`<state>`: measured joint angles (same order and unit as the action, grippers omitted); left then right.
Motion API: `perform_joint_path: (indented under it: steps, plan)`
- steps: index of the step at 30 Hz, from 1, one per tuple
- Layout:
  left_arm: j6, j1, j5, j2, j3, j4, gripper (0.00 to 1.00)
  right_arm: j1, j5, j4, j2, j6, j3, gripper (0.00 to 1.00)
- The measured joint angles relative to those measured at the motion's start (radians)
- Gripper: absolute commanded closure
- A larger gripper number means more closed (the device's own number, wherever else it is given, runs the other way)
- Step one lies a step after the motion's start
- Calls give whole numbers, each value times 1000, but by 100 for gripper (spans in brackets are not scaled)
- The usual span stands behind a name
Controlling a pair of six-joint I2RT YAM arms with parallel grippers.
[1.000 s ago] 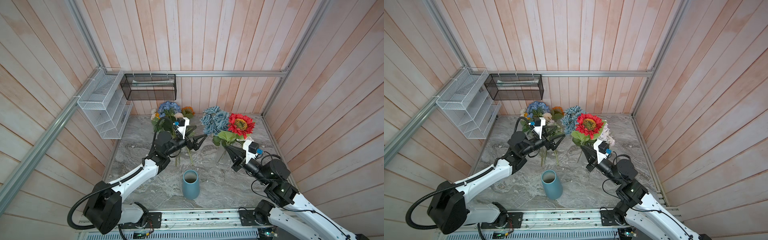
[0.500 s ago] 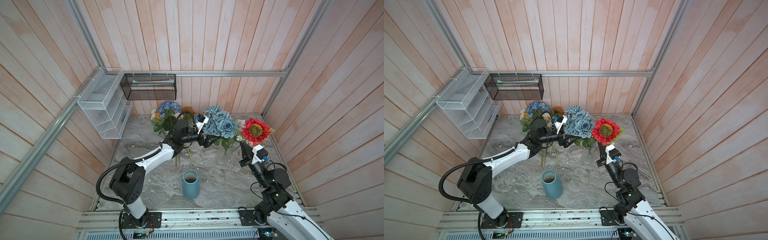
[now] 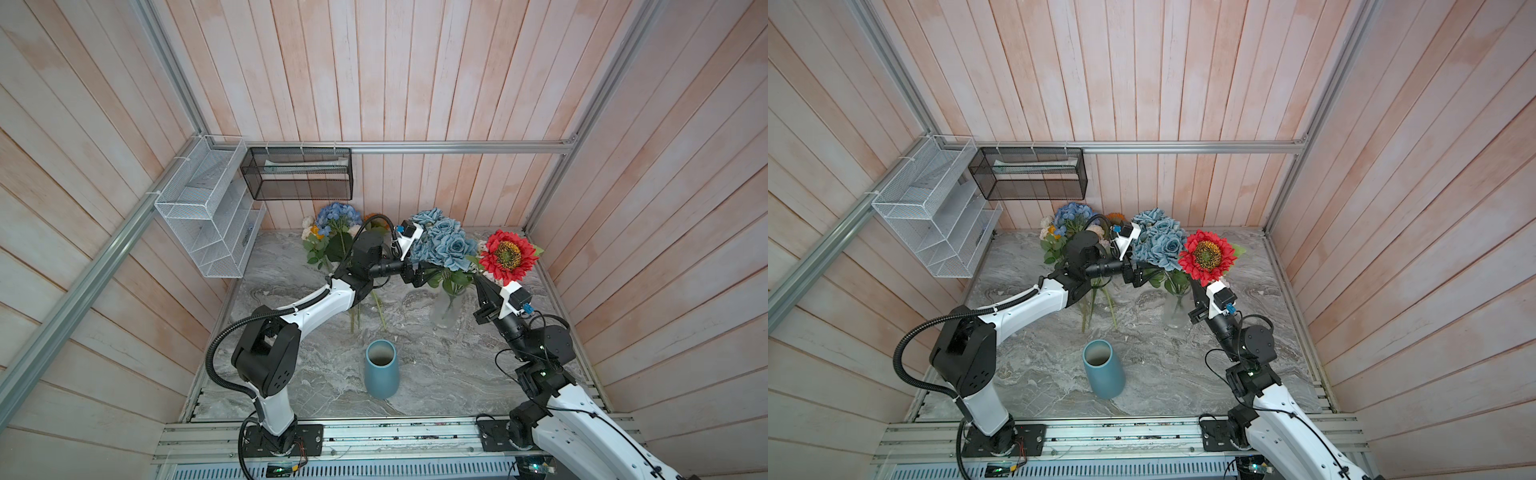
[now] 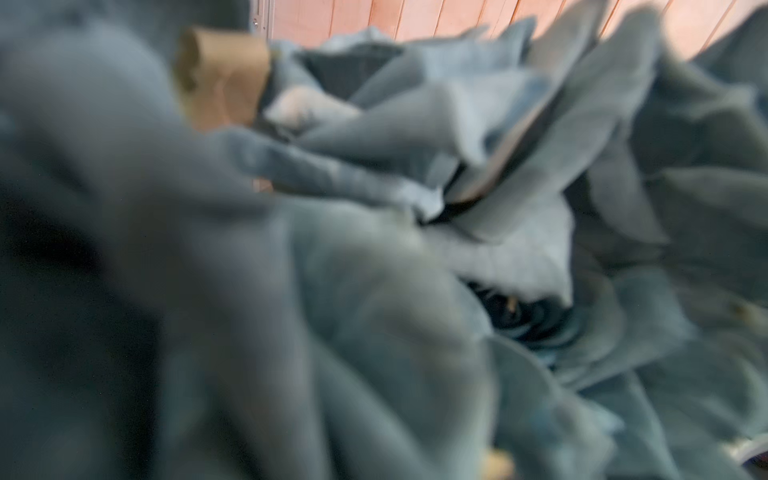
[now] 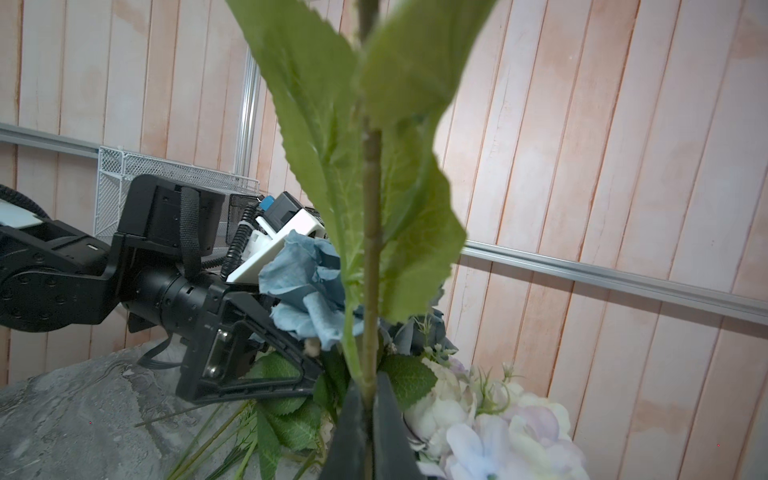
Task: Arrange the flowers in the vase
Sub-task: 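Carry the red gerbera with right gripper over the glass vase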
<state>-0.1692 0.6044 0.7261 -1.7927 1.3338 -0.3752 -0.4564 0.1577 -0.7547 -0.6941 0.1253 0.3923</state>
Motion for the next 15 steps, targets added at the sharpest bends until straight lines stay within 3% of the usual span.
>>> perform_joint_path:
  steps: [8, 15]
  plan:
    - [-29, 0, -9, -16, 7, -9, 0, 0, 43, -206, -89, 67, -23, 100]
    - [-60, 0, -4, -17, 13, -31, 0, 0, 103, -213, -93, 128, -23, 100]
